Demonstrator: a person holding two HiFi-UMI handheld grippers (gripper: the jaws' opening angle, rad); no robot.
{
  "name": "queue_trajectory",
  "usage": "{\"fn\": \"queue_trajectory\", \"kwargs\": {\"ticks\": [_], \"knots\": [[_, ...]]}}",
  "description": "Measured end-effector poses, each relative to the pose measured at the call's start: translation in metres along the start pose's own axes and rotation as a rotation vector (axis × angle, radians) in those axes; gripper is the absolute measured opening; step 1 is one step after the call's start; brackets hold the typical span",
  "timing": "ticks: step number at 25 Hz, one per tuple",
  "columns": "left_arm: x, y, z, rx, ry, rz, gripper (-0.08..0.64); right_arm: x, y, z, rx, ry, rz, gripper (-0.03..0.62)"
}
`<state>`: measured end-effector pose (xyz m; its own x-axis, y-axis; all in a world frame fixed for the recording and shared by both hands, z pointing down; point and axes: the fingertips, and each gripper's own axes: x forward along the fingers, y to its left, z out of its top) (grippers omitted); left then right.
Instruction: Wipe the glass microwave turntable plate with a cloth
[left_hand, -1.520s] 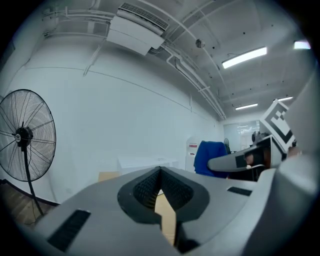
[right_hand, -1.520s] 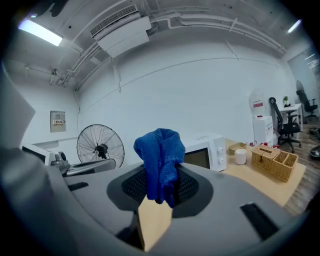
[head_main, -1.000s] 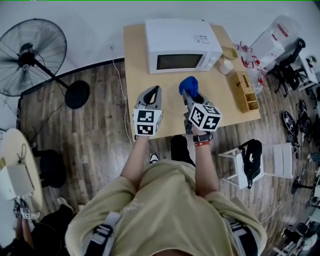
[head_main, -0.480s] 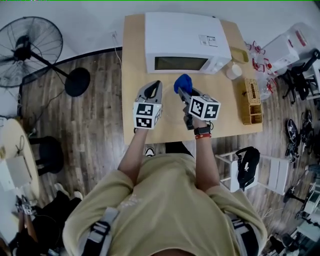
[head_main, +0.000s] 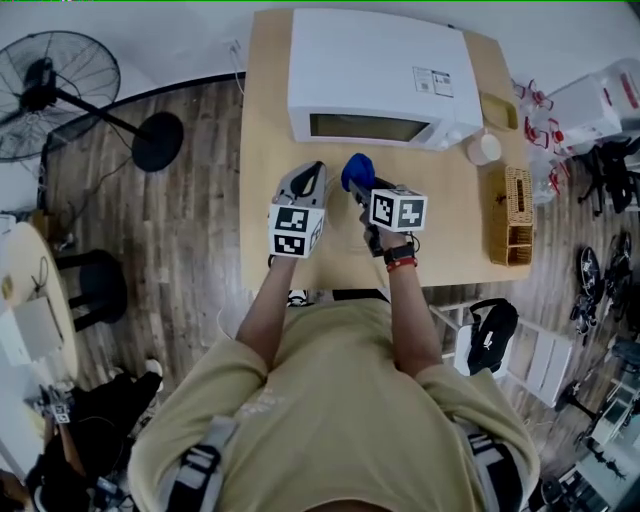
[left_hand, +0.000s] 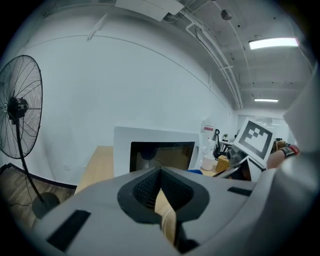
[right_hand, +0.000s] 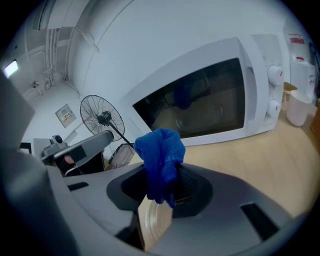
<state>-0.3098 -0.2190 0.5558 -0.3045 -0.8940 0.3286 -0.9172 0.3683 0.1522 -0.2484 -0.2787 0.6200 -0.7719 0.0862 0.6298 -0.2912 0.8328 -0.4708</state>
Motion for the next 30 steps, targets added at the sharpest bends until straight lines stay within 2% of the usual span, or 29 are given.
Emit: {"fn": "queue_trajectory", "kwargs": {"ticks": [6,15,30], "knots": [[0.014,0.014,-0.021,-0.044,0.022,0.042,0.018,0.044,-0.013,-0.025,-0.017,0.109,0.022,0.123],[0.021,0.025,-0.039,-0.058,0.055,0.083,0.018,0.087,-0.009,-0.049,-0.036,0.221,0.092,0.123],[0.043,0.019,-0.057,-0.093,0.104,0.079,0.018,0.109,-0.022,-0.058,-0.094,0.265,0.096,0.121]]}}
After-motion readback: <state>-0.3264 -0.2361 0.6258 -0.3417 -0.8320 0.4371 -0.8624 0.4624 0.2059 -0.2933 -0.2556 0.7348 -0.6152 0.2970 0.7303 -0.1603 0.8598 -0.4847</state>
